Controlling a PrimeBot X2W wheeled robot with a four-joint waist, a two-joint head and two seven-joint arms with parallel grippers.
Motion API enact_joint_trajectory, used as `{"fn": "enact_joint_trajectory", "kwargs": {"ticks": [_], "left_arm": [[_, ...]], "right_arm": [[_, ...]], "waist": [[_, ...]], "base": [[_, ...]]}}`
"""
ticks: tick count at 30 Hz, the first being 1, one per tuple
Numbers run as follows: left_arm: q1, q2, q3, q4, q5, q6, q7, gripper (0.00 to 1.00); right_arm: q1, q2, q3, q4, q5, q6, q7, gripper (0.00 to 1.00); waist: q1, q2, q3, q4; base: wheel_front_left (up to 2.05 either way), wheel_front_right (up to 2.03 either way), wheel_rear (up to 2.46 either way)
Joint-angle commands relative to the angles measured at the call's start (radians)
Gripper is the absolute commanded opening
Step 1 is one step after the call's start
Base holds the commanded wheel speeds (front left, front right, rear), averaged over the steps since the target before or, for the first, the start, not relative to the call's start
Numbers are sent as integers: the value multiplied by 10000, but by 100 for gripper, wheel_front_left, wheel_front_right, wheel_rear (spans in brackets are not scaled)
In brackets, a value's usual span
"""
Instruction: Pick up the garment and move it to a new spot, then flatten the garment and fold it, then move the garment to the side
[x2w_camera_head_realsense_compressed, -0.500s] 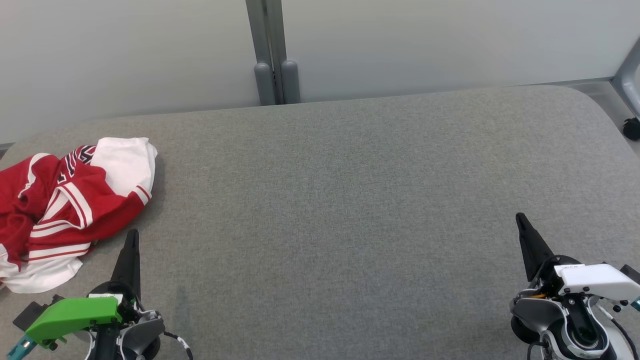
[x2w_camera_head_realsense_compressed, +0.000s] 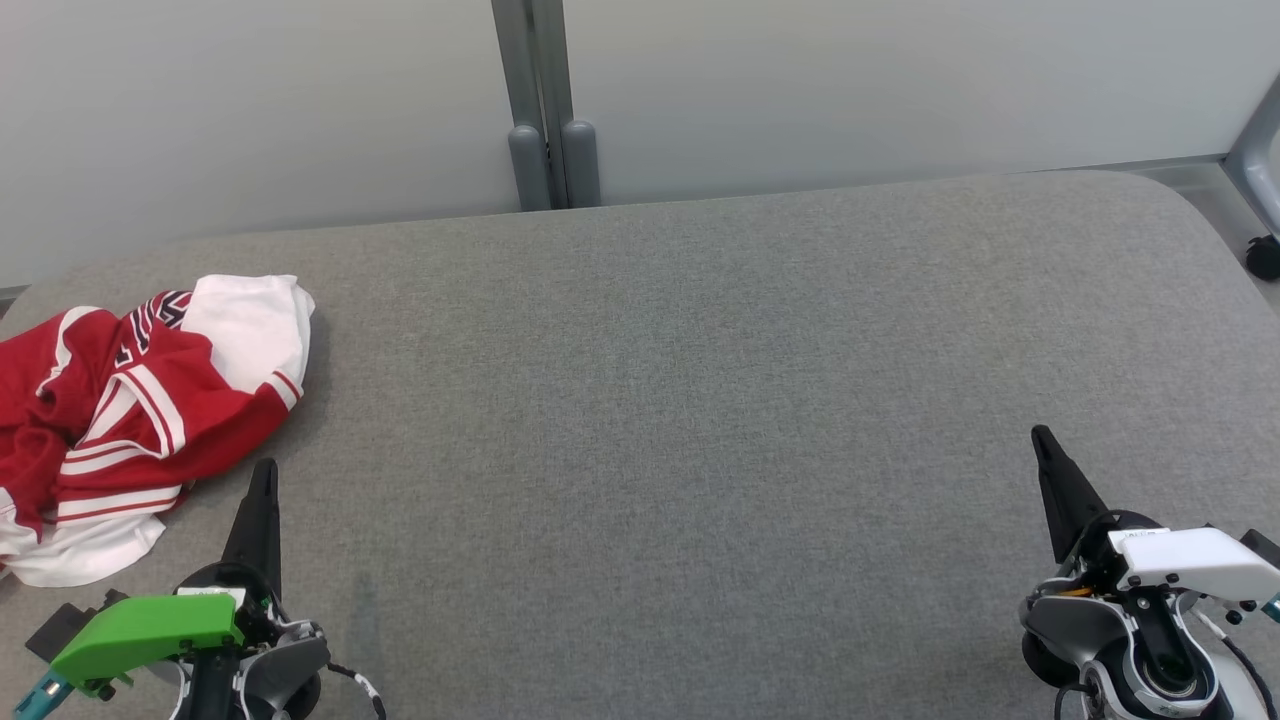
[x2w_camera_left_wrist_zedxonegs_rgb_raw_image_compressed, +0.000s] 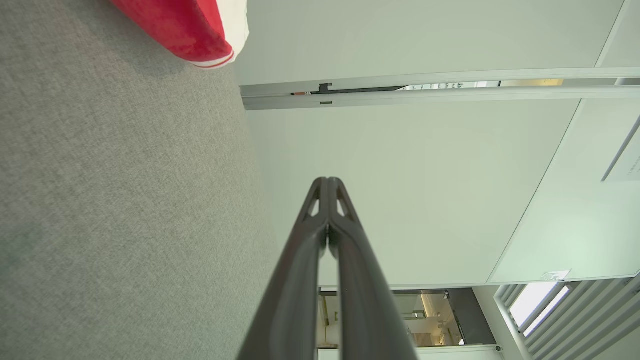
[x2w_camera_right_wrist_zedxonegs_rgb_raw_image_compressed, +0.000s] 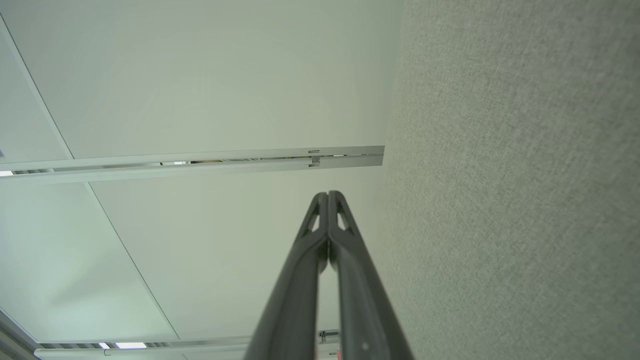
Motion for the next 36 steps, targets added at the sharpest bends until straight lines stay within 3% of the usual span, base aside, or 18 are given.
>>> {"fn": "enact_joint_trajectory", "kwargs": {"ticks": [1, 3, 4, 21, 29, 36], "left_arm": [[-112, 6, 21, -17, 0, -49, 26, 0], [-112, 6, 21, -17, 0, -48, 26, 0], [12, -4, -5, 24, -3, 2, -8, 100], [201, -32, -231, -277, 421, 7, -743, 100], [216, -25, -285, -445, 1671, 2, -1085, 100], [240, -18, -395, -620, 3501, -1, -1369, 100]], "right_arm": [[82, -10, -1, -50, 74, 4, 19, 0], [82, -10, -1, -50, 74, 4, 19, 0], [6, 6, 6, 30, -2, 0, -1, 100], [-45, -40, 802, -421, -396, -1, -694, 100], [-257, -164, 1205, -552, -1144, 0, -1076, 100], [-321, -166, 1442, -708, -2348, 0, -1363, 100]], "waist": [[0, -1, 0, 0], [0, -1, 0, 0], [0, -1, 0, 0], [0, -1, 13, 12], [0, -1, 26, 20], [0, -1, 48, 34]], "base": [[0, 0, 0], [0, 0, 0], [0, 0, 0], [0, 0, 0], [0, 0, 0], [0, 0, 0]]}}
